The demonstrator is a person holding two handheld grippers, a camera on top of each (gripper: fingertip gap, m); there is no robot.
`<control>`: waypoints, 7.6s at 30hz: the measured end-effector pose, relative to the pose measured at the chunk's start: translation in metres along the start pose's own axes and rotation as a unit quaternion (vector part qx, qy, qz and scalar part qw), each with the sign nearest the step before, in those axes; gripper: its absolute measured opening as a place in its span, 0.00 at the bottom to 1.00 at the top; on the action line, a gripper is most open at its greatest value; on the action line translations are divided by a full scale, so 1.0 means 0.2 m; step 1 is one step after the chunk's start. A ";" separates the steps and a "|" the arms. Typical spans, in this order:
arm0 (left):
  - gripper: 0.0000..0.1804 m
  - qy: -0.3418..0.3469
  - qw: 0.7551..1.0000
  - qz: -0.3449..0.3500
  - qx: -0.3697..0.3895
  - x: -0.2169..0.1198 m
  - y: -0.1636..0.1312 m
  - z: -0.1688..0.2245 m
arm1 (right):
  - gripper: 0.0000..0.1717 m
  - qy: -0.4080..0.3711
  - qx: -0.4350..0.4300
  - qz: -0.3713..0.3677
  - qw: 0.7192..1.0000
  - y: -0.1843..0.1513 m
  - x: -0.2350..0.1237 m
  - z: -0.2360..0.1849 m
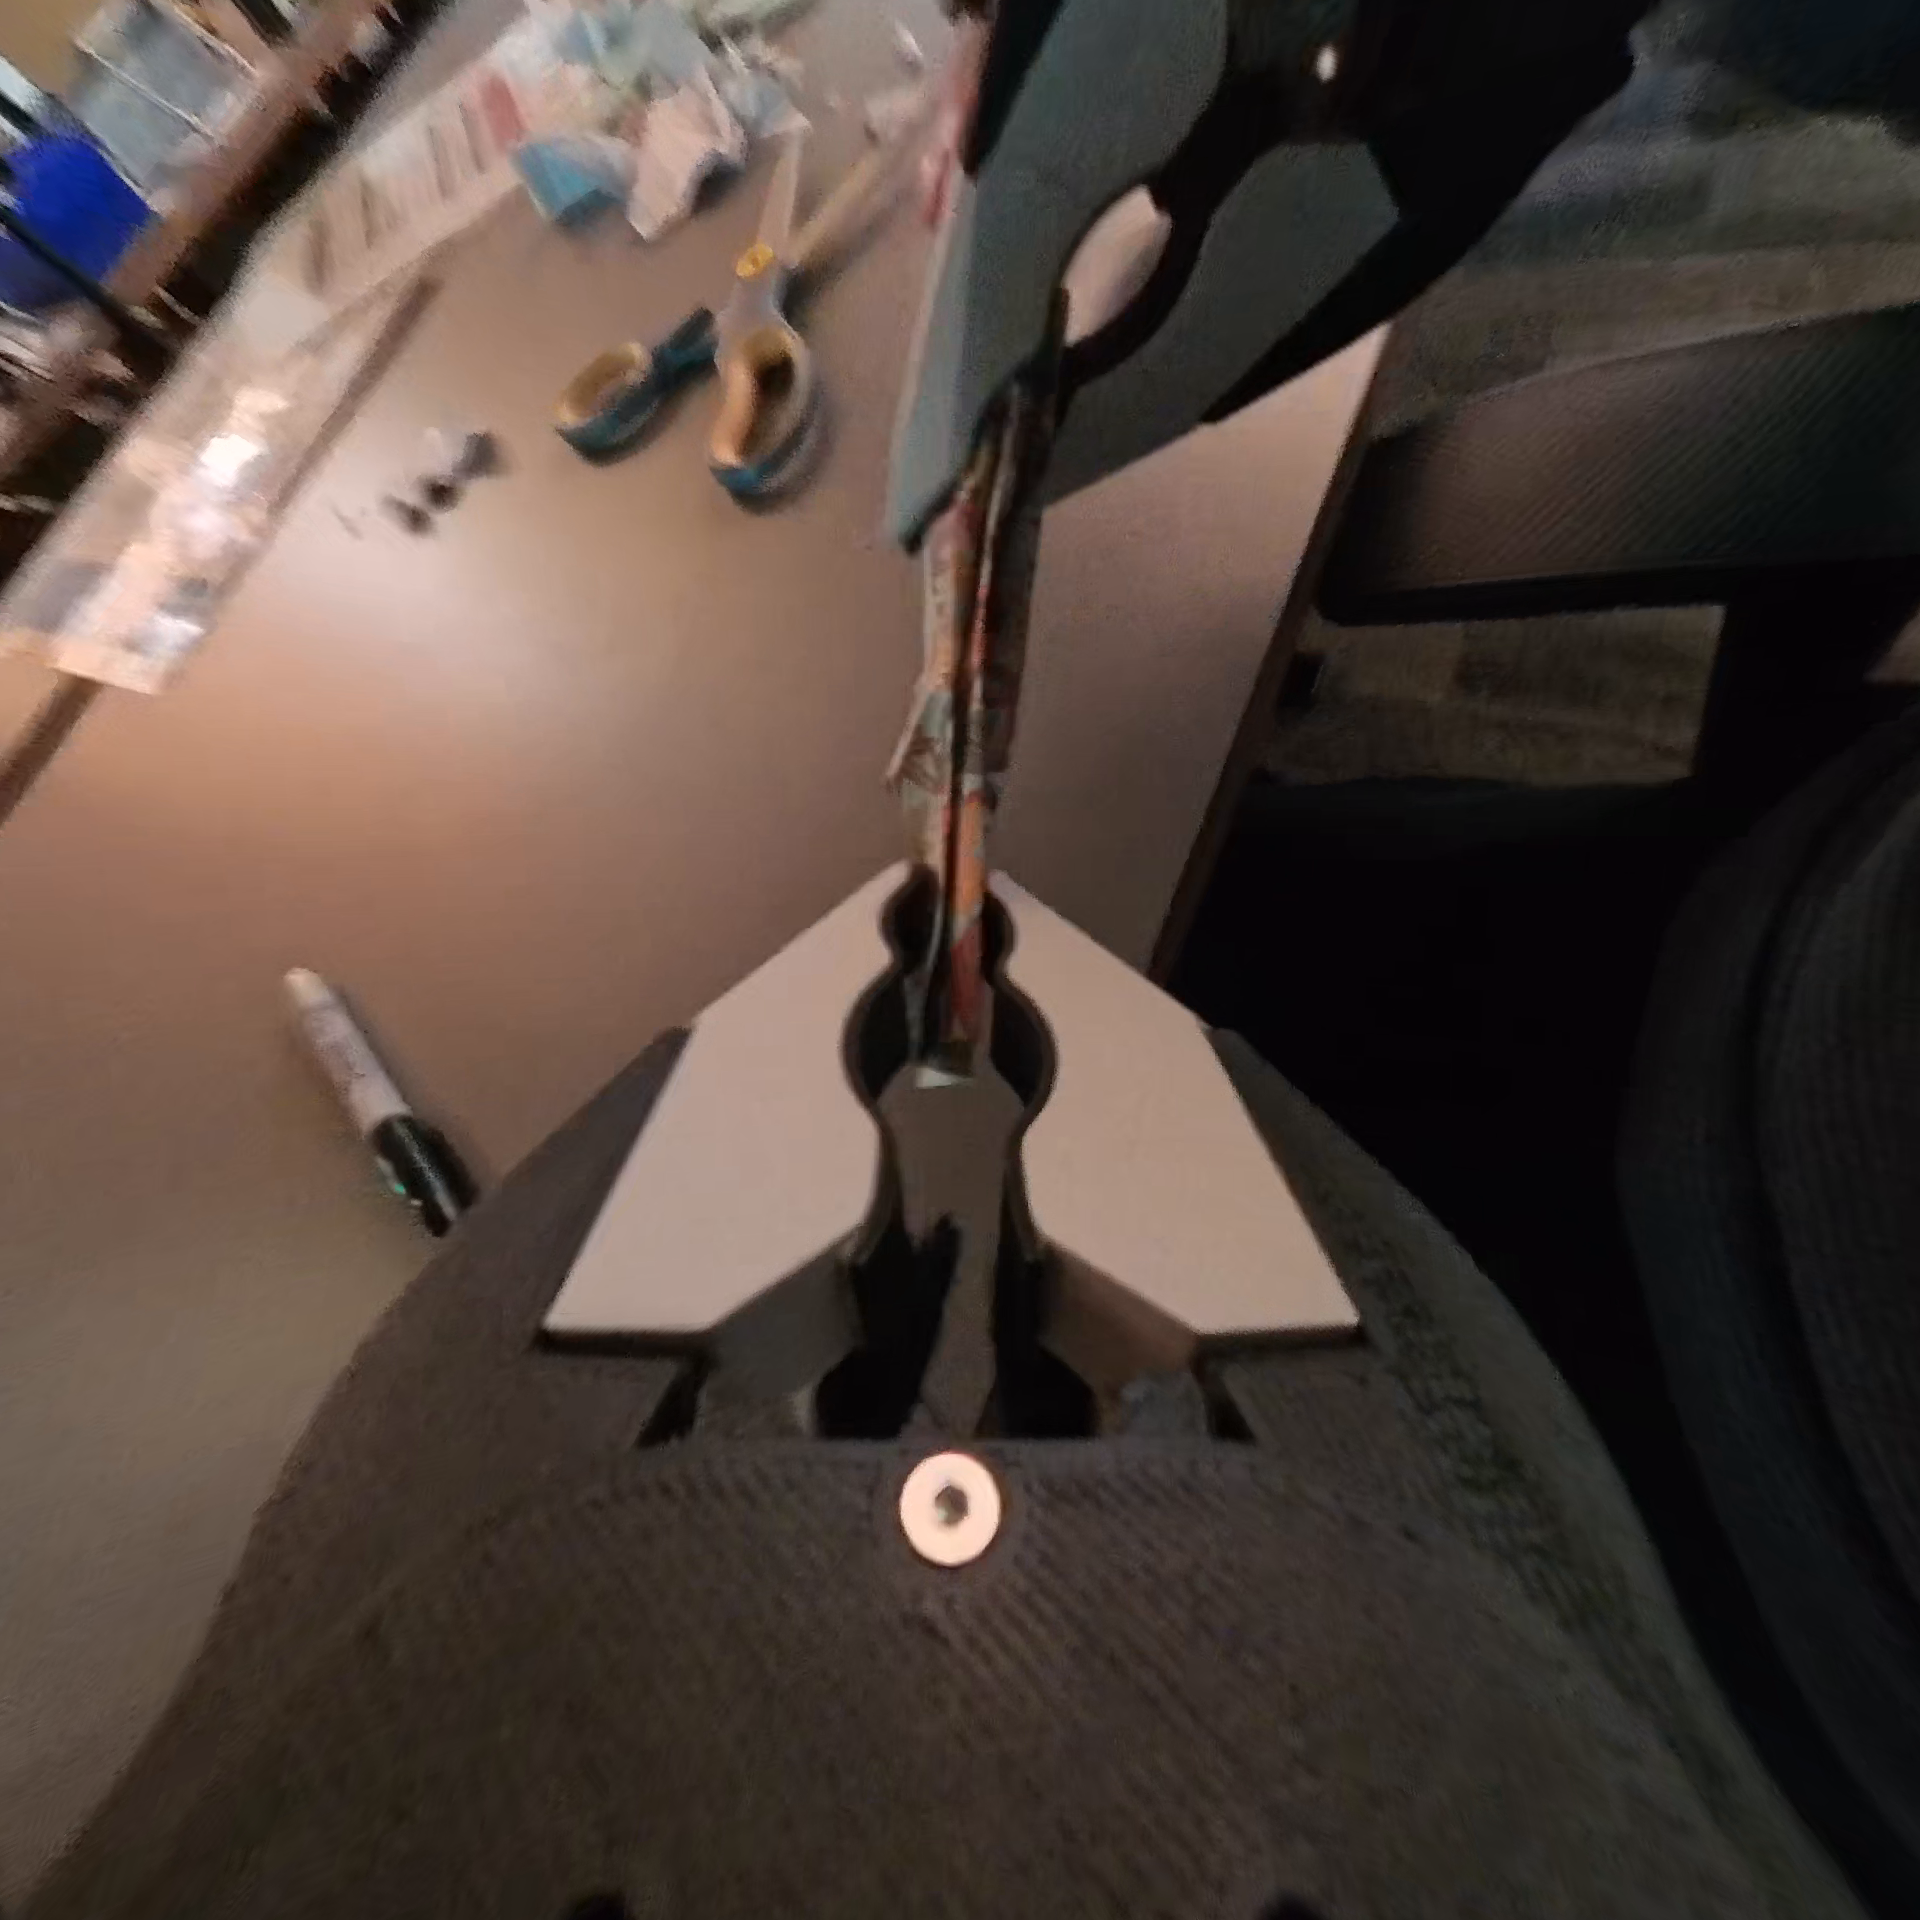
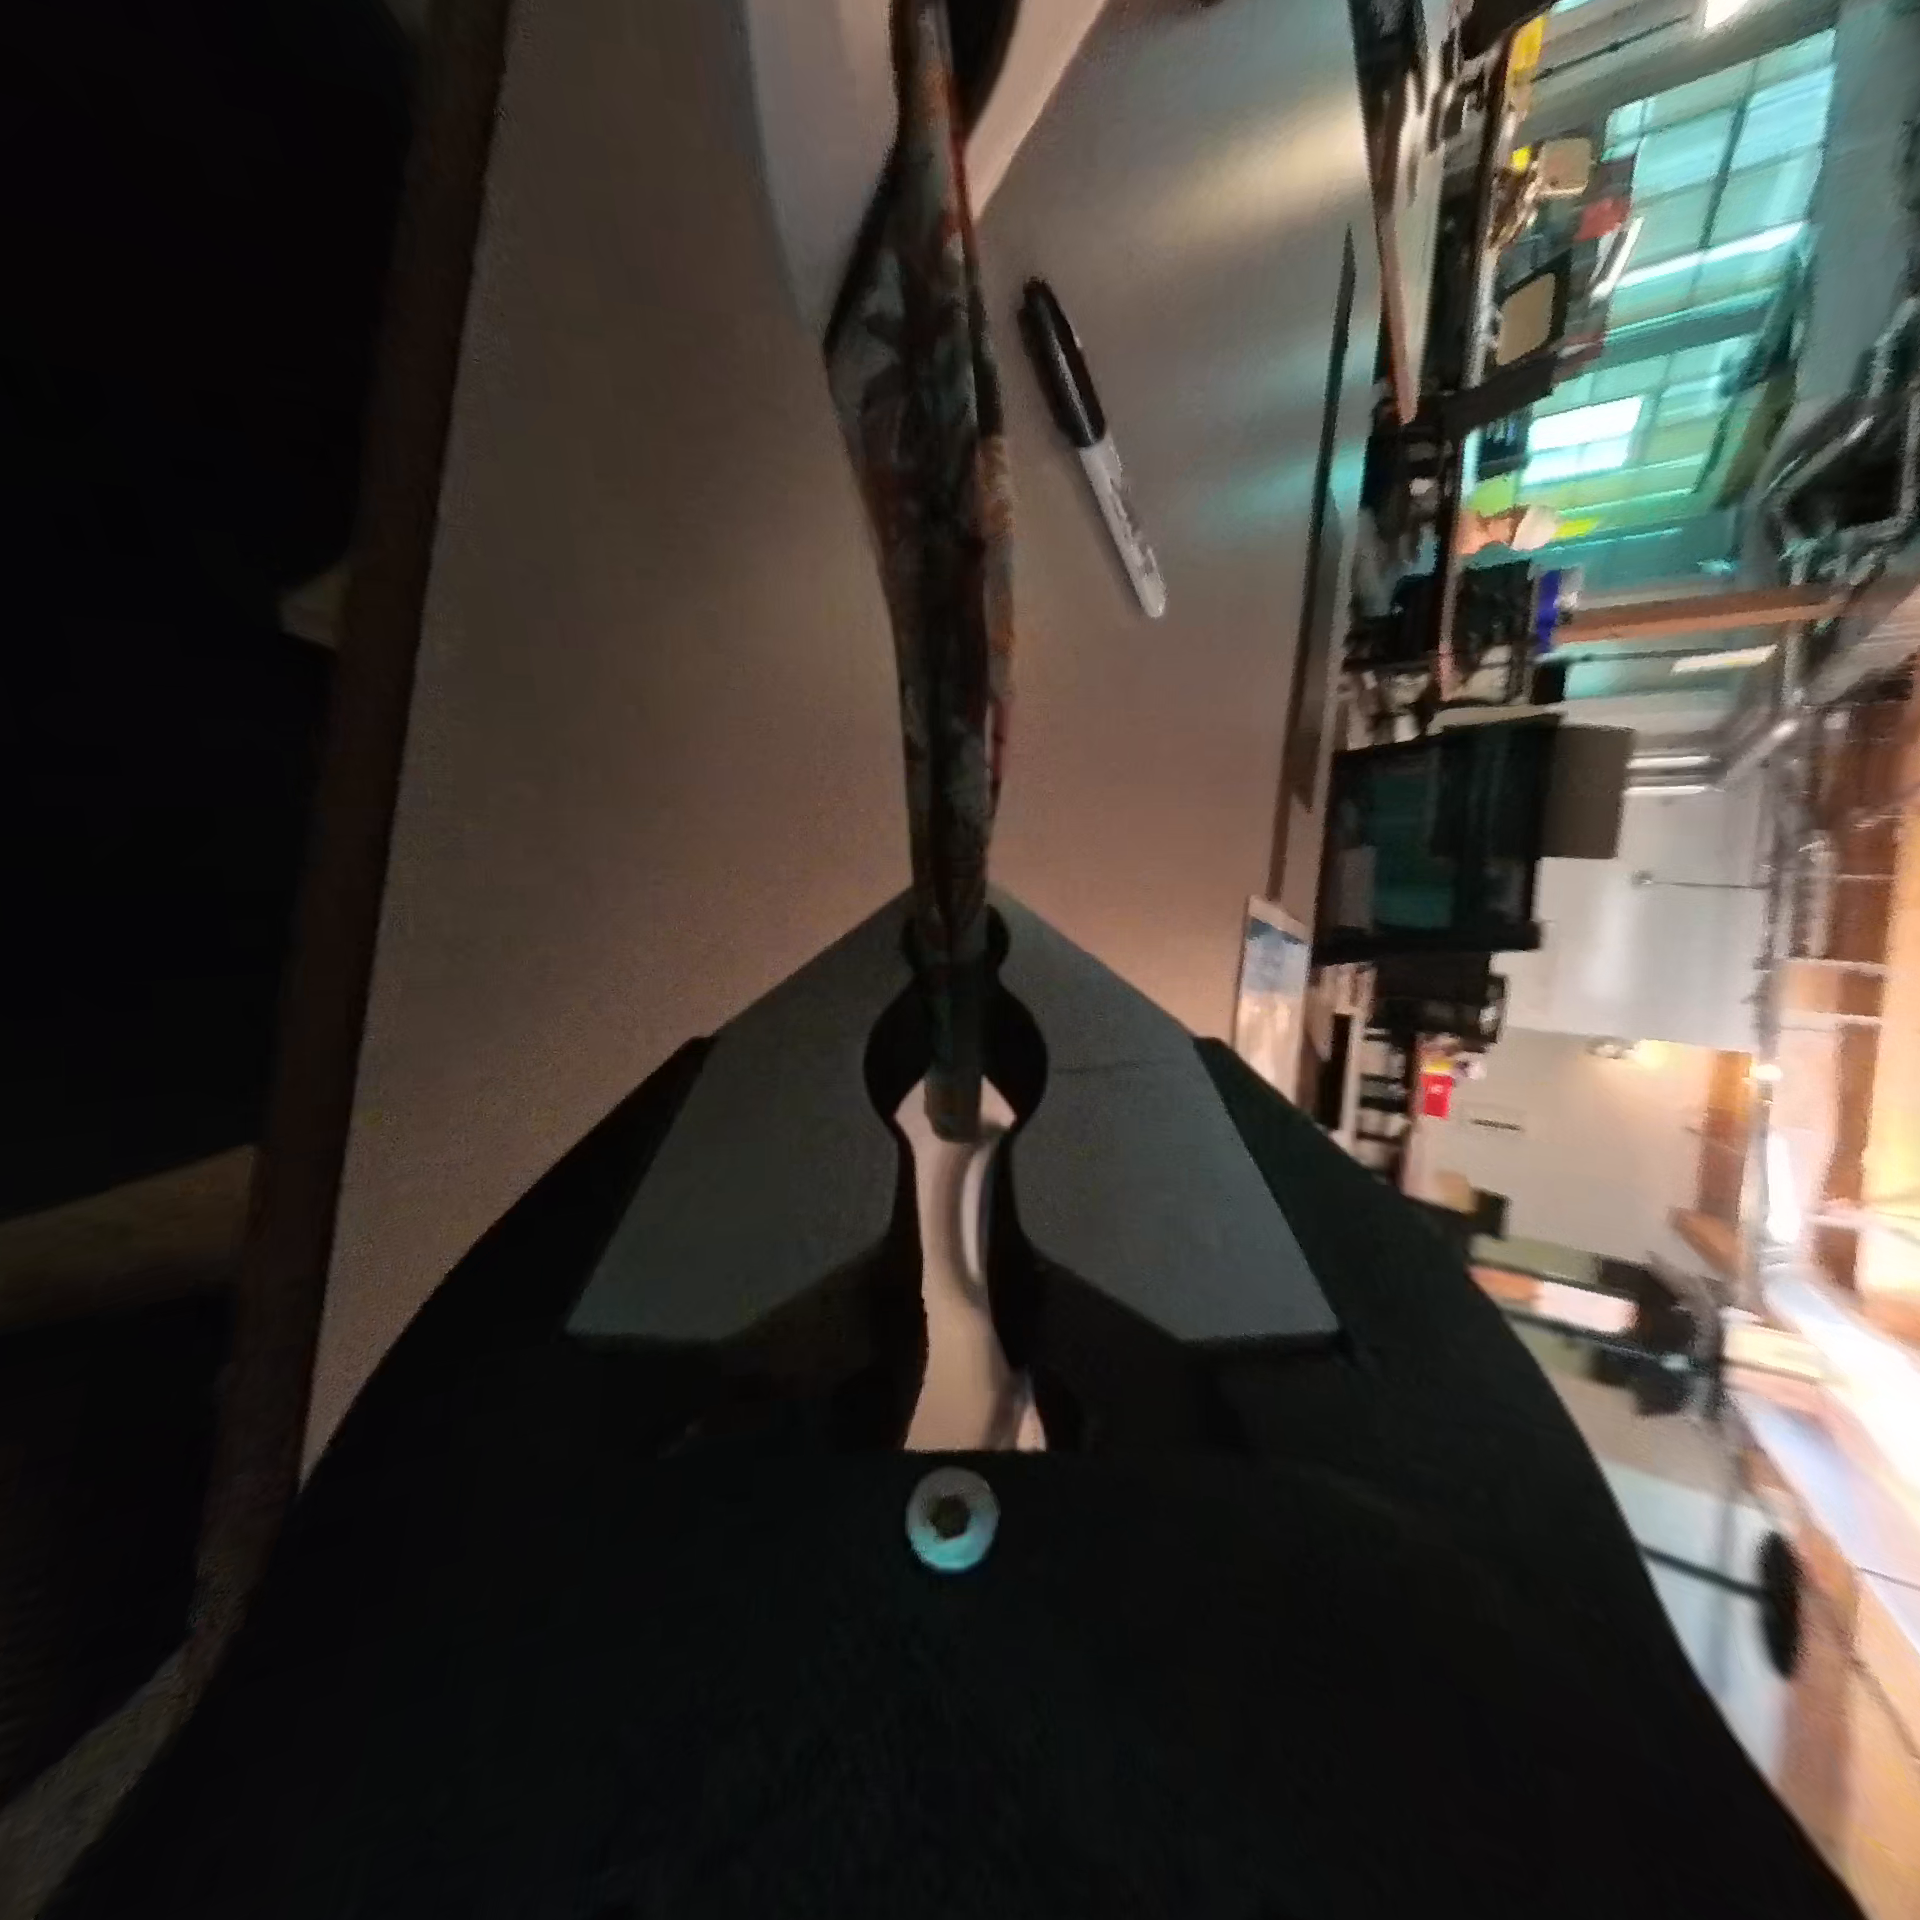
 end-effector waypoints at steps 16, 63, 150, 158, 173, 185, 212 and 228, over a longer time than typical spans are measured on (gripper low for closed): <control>0.34 0.261 0.911 -0.141 0.285 0.12 0.01 0.04 | 0.00 0.068 0.024 -0.040 0.997 -0.03 -0.01 0.10; 0.00 0.108 0.982 0.150 0.041 0.65 0.14 -0.91 | 0.03 -0.068 0.486 -0.134 0.861 -0.58 0.24 0.10; 0.00 0.105 0.989 -0.038 0.092 0.56 0.05 -1.02 | 0.32 0.202 0.489 -0.299 0.794 -0.79 0.11 0.14; 0.00 0.137 0.974 -0.083 0.158 0.52 0.03 -1.03 | 0.33 0.225 0.468 -0.280 0.807 -0.80 0.13 0.15; 0.00 0.139 0.978 -0.069 0.140 0.44 -0.01 -1.09 | 0.40 0.253 0.445 -0.294 0.807 -0.79 0.16 0.17; 0.00 0.136 0.976 -0.079 0.149 0.45 -0.02 -1.08 | 0.75 0.290 0.408 -0.342 0.795 -0.80 0.19 0.15; 0.00 0.092 0.945 -0.169 0.265 0.49 -0.07 -1.00 | 0.71 0.262 0.402 -0.279 0.832 -0.75 0.08 0.17; 0.11 0.061 0.913 -0.205 0.347 0.48 -0.13 -0.93 | 0.65 0.225 0.474 -0.209 0.825 -0.78 0.01 0.19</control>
Point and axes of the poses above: each gripper's, where its closed fingertips meet, x out along the fingers, y out of its top, z = x × y across the jaws, the point moved 9 cm from there along -x, back along the fingers, and after that the axes turned 11 degrees about -y, right-handed, at the moved point
